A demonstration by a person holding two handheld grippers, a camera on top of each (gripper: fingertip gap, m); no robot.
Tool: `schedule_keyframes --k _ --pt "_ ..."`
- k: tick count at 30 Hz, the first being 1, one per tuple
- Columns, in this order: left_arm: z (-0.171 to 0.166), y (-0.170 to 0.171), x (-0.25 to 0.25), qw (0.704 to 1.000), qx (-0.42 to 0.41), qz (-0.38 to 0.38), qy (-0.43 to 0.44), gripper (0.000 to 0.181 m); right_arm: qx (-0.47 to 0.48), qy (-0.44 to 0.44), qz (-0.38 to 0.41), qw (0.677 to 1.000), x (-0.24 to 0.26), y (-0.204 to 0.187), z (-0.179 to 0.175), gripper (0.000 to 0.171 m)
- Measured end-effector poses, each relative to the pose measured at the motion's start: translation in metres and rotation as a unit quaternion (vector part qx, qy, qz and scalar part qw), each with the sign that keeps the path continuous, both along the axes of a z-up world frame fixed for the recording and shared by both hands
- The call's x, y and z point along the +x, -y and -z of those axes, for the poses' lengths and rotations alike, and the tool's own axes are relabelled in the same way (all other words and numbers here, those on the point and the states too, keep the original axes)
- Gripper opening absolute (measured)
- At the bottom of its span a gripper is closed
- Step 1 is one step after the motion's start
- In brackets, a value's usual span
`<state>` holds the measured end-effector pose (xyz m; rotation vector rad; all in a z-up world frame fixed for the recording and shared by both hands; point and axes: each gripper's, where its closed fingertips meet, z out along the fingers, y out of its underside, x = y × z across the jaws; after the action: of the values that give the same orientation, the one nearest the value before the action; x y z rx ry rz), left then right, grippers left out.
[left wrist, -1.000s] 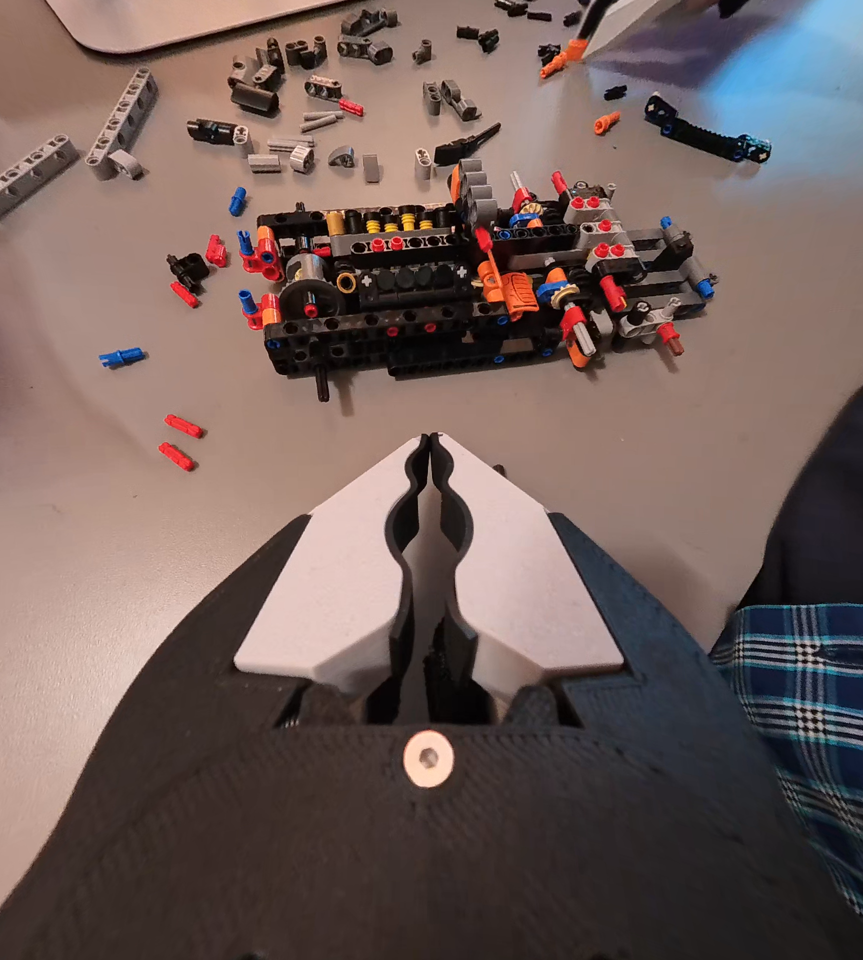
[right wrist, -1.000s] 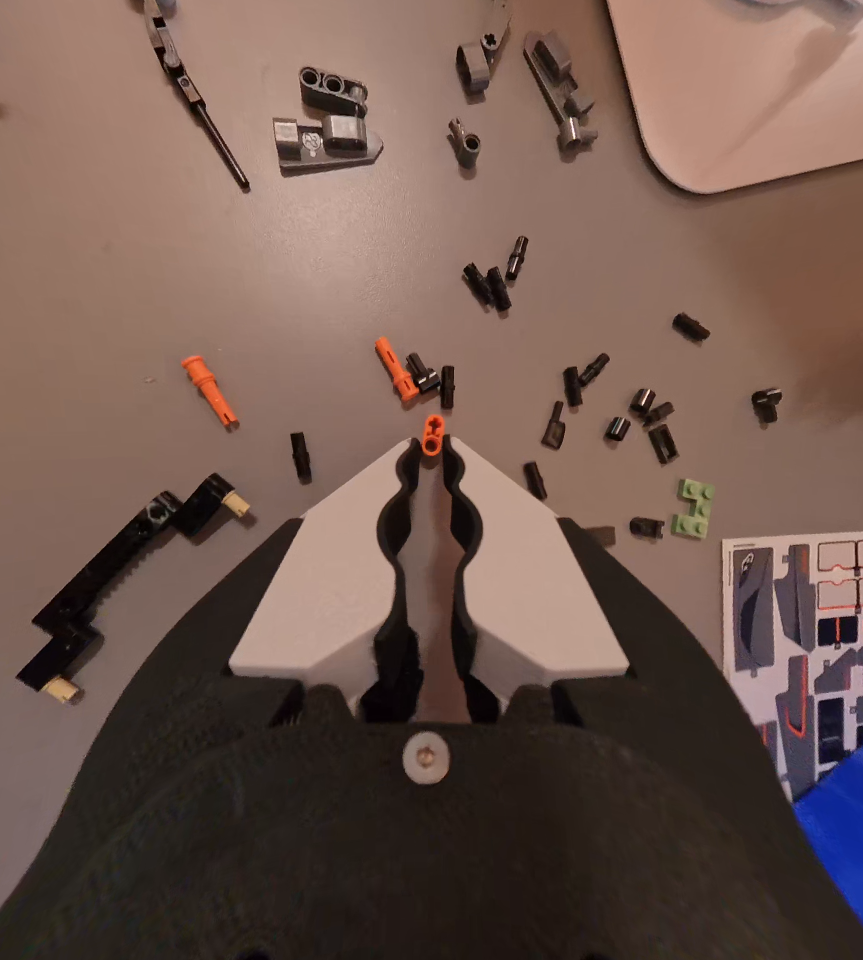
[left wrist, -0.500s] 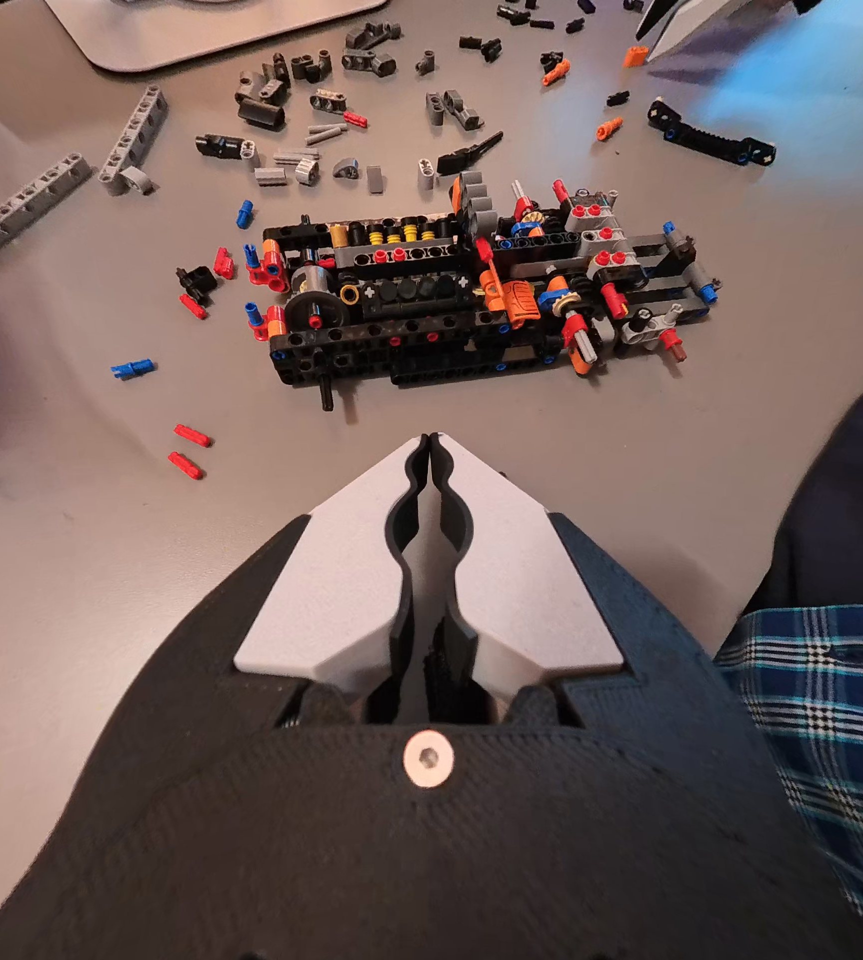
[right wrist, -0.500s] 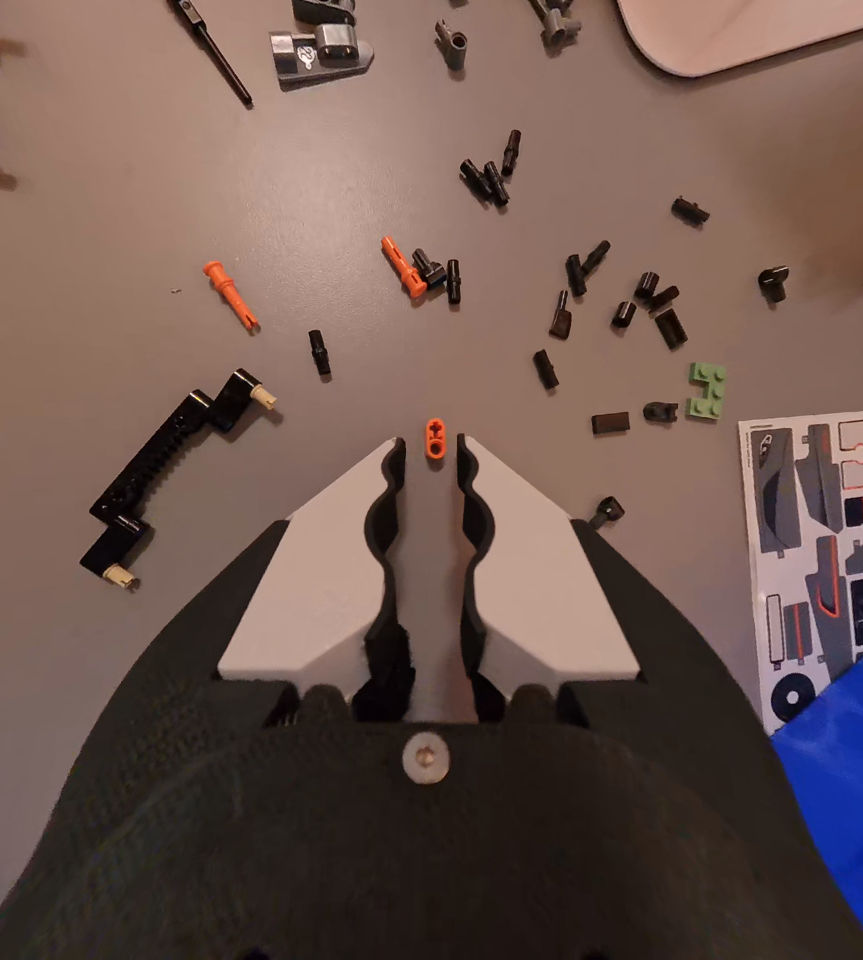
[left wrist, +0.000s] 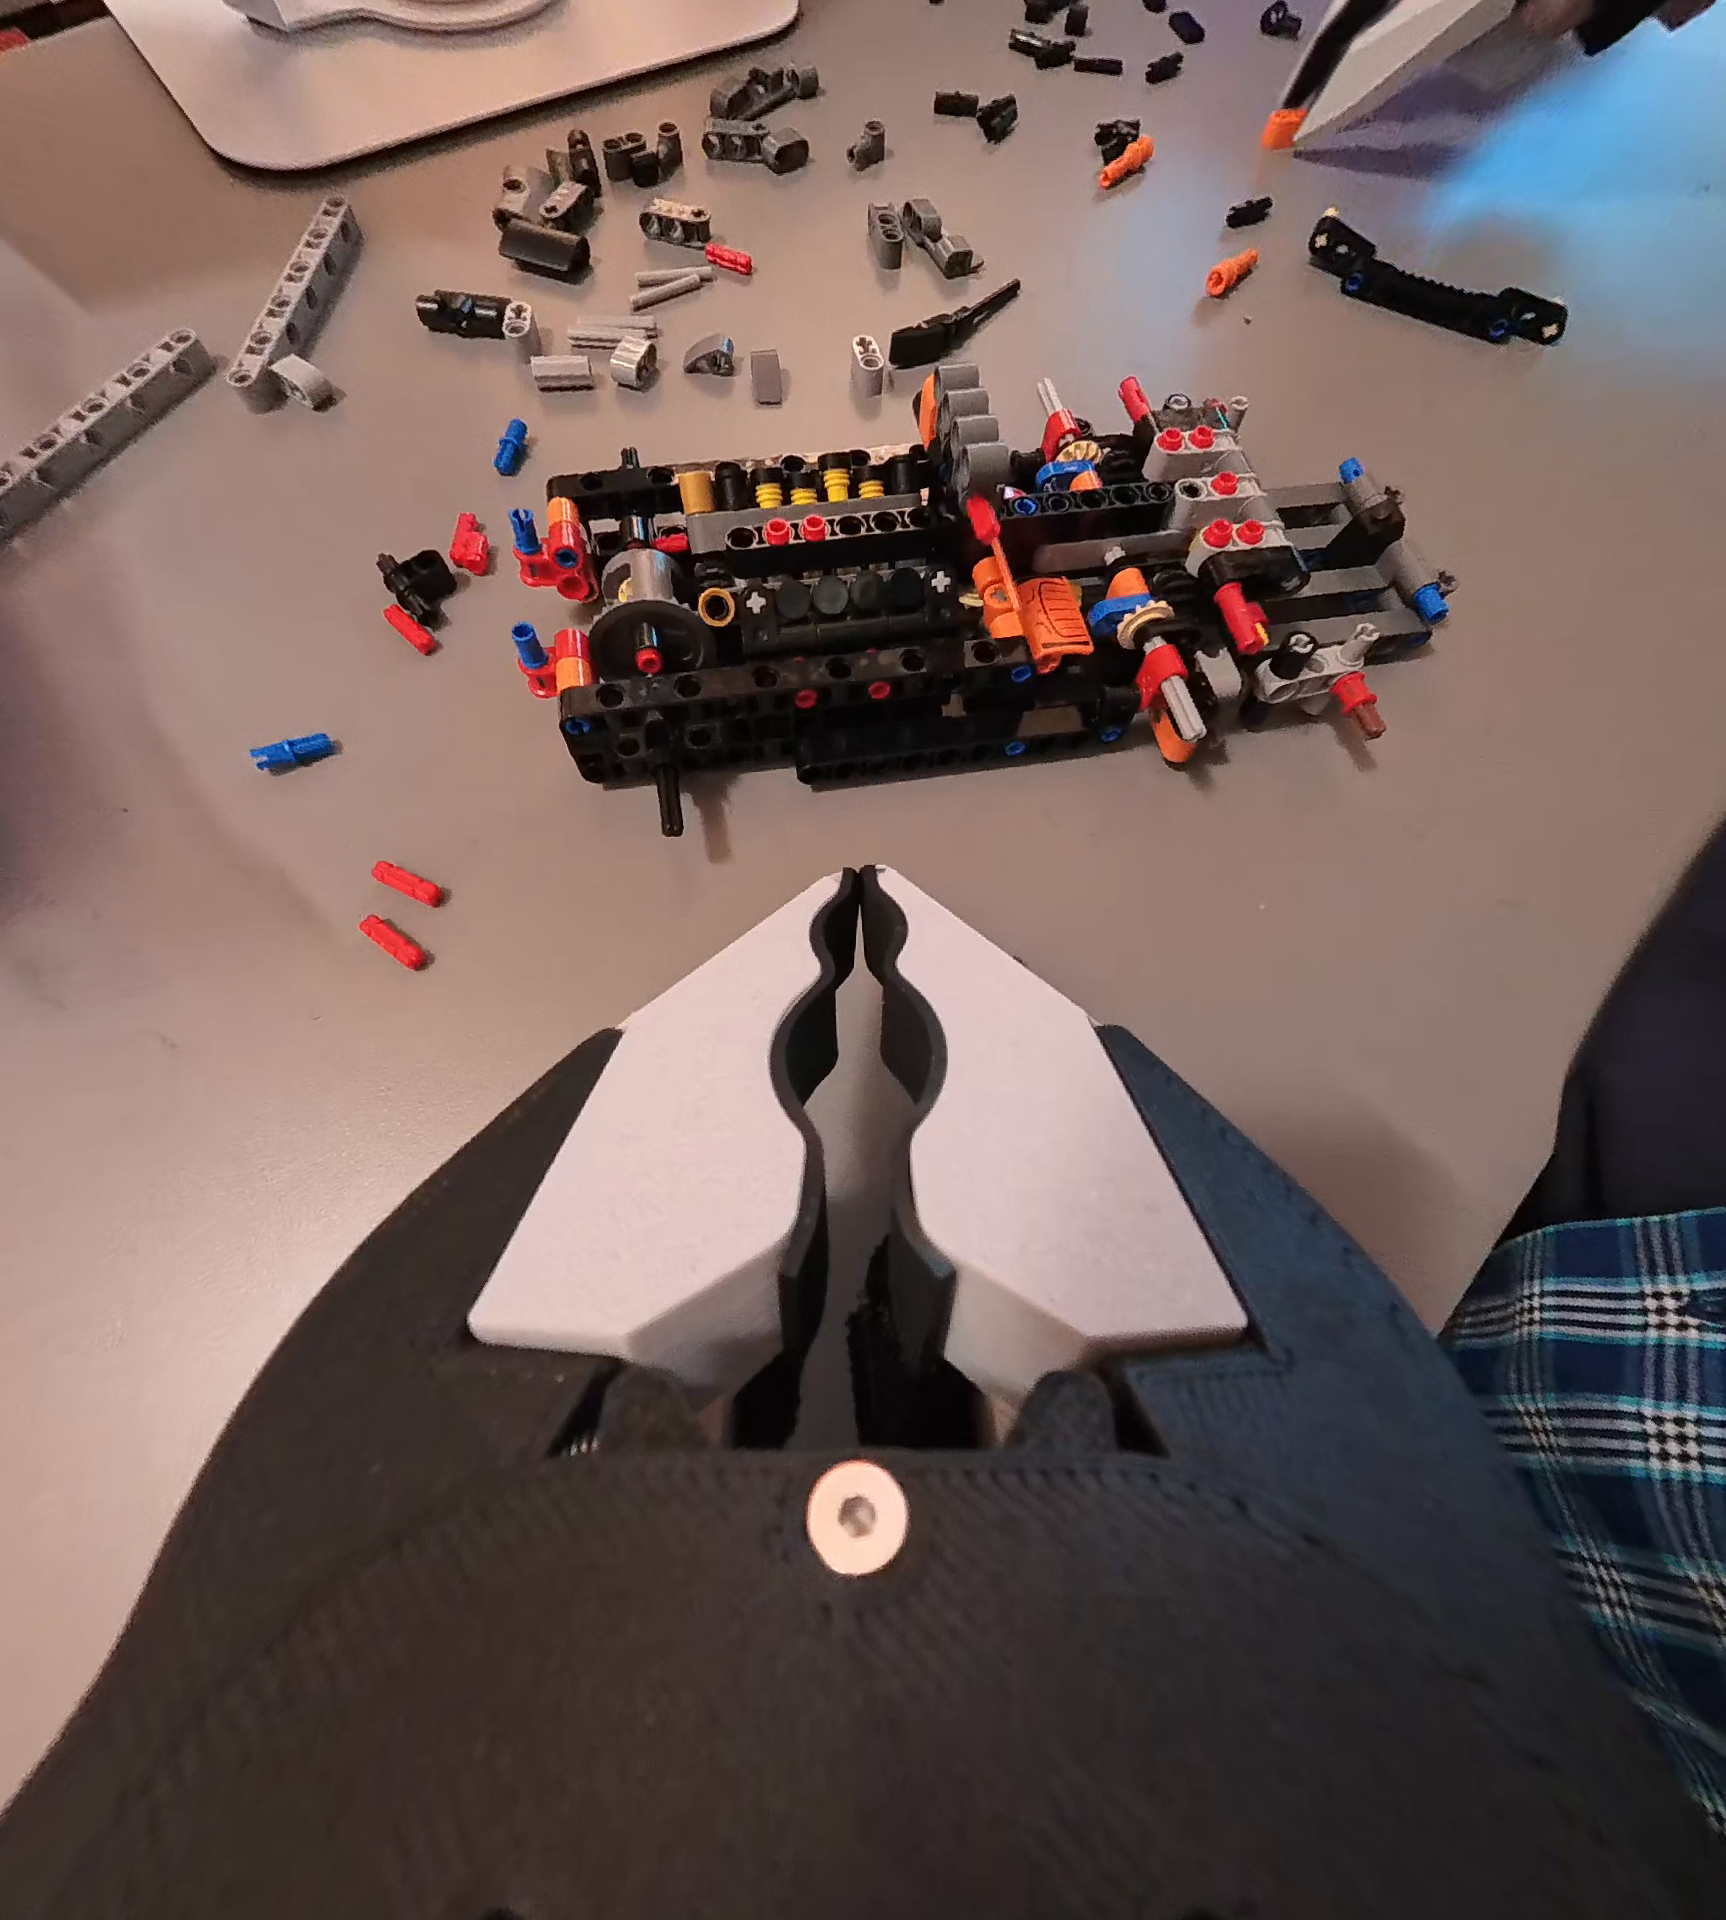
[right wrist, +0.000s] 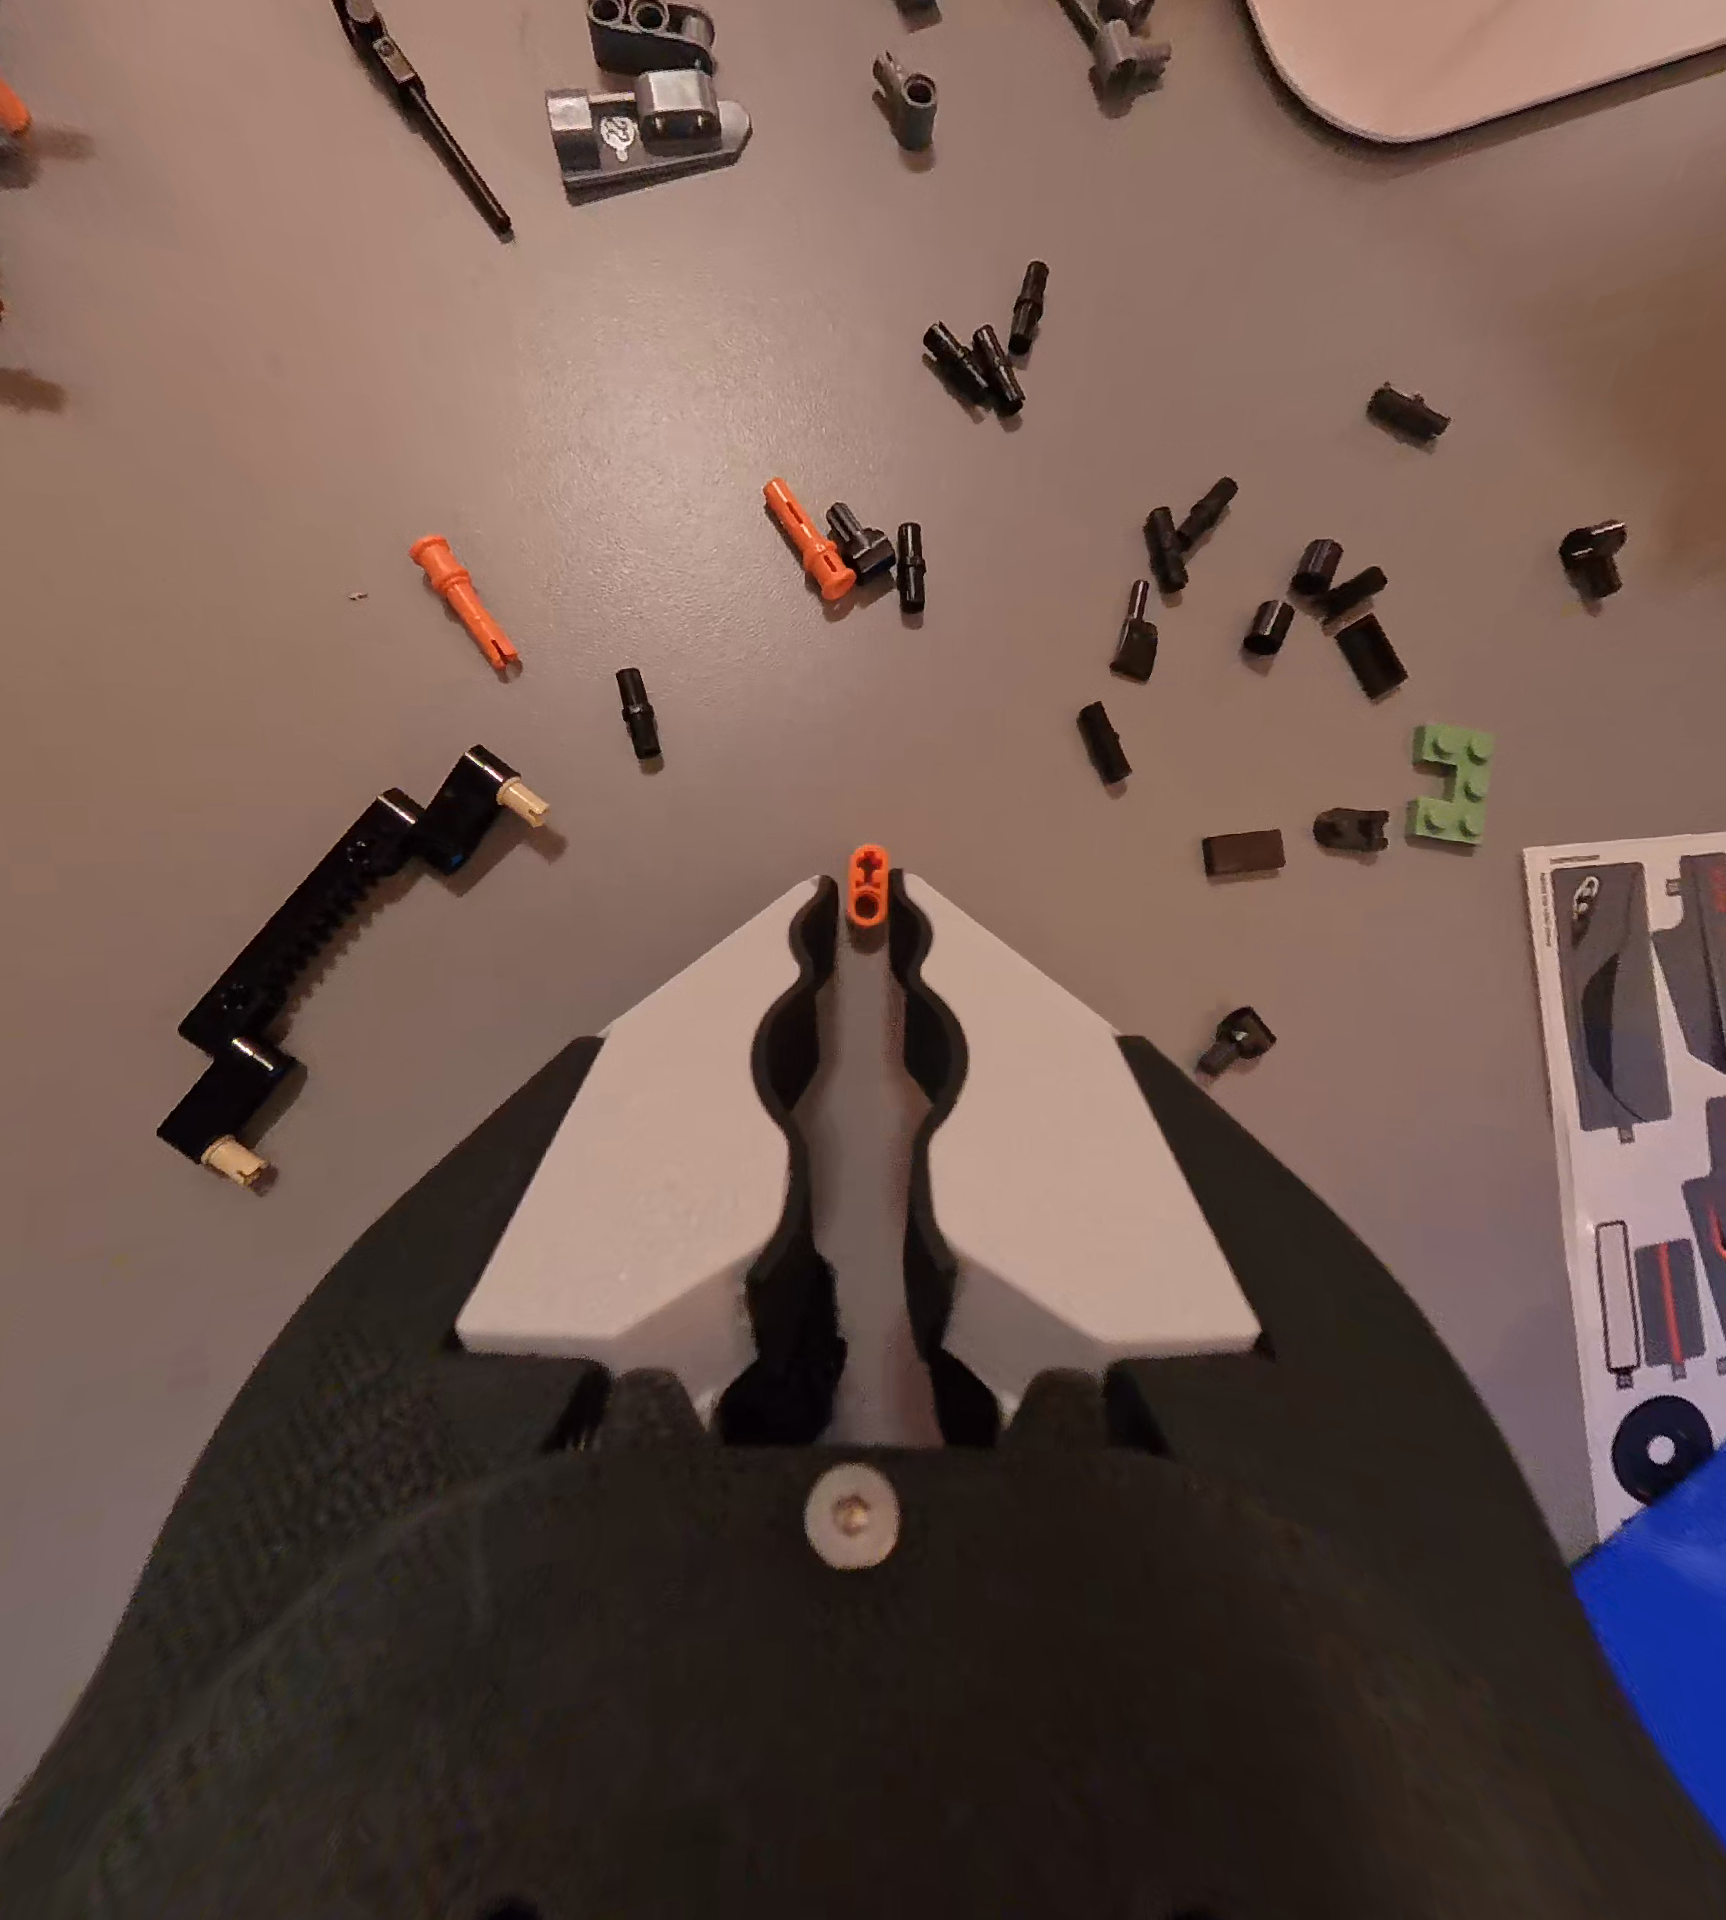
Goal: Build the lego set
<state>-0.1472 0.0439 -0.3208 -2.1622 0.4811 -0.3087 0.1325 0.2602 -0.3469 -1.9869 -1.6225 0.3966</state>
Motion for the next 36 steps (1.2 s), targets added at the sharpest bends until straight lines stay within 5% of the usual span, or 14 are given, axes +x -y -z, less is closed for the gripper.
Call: schedule_keyframes --k 12,16,27,36 --pt "0.001 -0.002 0.007 1.000 -0.001 0.010 0.000 0.000 -0.101 -0.016 -0.003 0.995 0.029 0.046 -0.001 0.008" --pt "-0.002 -0.002 0.006 1.000 0.001 0.008 -0.006 0.000 -0.071 -0.009 0.031 0.997 0.035 0.034 0.000 0.019" --pt "-0.001 -0.002 0.008 1.000 0.002 0.008 -0.018 0.000 0.029 0.013 -0.025 0.999 0.025 0.042 -0.008 0.004" --pt "0.000 -0.002 0.006 1.000 0.001 0.004 -0.022 0.000 0.002 0.008 -0.017 1.000 0.021 0.034 -0.003 0.000"
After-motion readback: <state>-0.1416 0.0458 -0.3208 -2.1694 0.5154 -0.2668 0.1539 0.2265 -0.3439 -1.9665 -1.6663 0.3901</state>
